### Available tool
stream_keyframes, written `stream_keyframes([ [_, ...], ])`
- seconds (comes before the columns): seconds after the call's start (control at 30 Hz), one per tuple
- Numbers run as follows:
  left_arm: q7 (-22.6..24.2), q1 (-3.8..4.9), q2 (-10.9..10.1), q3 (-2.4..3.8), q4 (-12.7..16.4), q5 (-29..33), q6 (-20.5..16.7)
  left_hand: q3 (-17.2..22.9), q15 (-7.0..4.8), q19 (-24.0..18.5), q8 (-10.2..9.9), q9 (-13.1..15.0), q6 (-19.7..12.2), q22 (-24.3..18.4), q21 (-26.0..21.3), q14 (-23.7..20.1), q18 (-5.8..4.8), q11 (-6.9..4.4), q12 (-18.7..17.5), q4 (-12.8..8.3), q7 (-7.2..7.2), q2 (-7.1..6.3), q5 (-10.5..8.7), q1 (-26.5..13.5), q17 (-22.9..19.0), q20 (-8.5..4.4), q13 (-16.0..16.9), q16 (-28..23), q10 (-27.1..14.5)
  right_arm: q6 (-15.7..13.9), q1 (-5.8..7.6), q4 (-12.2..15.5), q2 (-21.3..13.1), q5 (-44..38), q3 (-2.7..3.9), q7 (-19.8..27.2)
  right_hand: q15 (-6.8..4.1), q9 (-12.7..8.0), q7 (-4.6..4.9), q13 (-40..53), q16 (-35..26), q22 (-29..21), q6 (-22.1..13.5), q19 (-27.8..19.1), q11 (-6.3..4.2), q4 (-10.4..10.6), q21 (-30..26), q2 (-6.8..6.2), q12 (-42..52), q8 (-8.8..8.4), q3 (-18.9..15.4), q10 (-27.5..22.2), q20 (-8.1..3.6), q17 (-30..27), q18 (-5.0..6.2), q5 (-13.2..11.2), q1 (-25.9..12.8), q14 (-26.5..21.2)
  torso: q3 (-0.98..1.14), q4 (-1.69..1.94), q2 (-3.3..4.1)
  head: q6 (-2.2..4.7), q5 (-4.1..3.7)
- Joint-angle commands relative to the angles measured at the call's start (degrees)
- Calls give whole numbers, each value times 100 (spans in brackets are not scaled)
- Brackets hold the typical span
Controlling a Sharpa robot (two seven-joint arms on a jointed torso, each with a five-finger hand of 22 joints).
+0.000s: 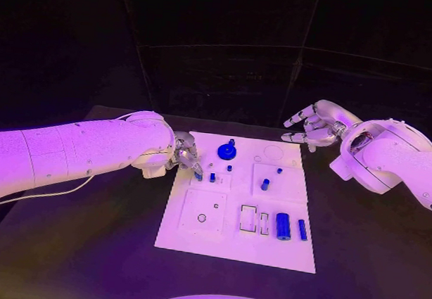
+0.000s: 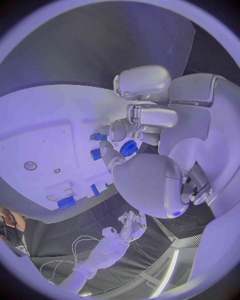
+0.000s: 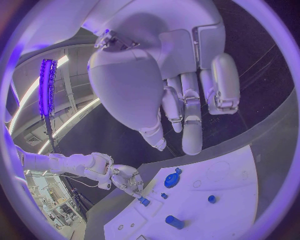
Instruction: Assemble the parts on the task board
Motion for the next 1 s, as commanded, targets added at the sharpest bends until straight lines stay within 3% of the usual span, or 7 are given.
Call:
stream_keyframes([
  [0.03,-68,3,16,0,-23,-87,146,705,-42,55,19,7,34,-5,16,616,12,-24,-23,-686,-2,9,31,46,1509,-35,-10,36,-4,16,12,14,1,-36,4,16,-37,-7,-4,16,25,1510,25,584,-8,-8,31,34,-4,20,-21,-29,-9,0,-87,27,47,-6,-1,3,0,-4,2],
  [0.77,-107,-15,94,-18,-71,-90,344,709,-44,55,18,10,39,-5,14,616,12,-25,-34,-679,-4,2,50,36,1509,-37,-17,36,-4,10,12,22,4,-38,4,19,-37,-7,-4,16,25,1510,25,584,-8,-8,31,34,-4,20,-21,-29,-9,0,-87,27,47,-6,4,0,-2,-22,-4],
  [0.87,-114,-15,113,-19,-97,-88,346,675,-44,54,6,11,37,-3,12,616,11,-28,-35,-615,-14,-4,52,-37,1509,-37,-12,36,18,6,12,23,4,-38,4,20,-37,-7,-4,16,25,1510,25,584,-8,-8,31,34,-4,20,-21,-29,-9,0,-87,27,47,-6,3,3,-1,-24,-11],
  [1.0,-118,-15,151,-20,-133,-87,332,353,-70,59,-30,8,51,17,17,616,10,-83,-43,-374,-92,-50,22,-284,1509,-58,-22,36,59,2,12,24,7,-38,4,20,-37,-7,-4,16,25,1510,25,584,-8,-8,31,34,-4,20,-21,-29,-9,0,-87,27,47,-6,2,2,4,-29,-11],
])
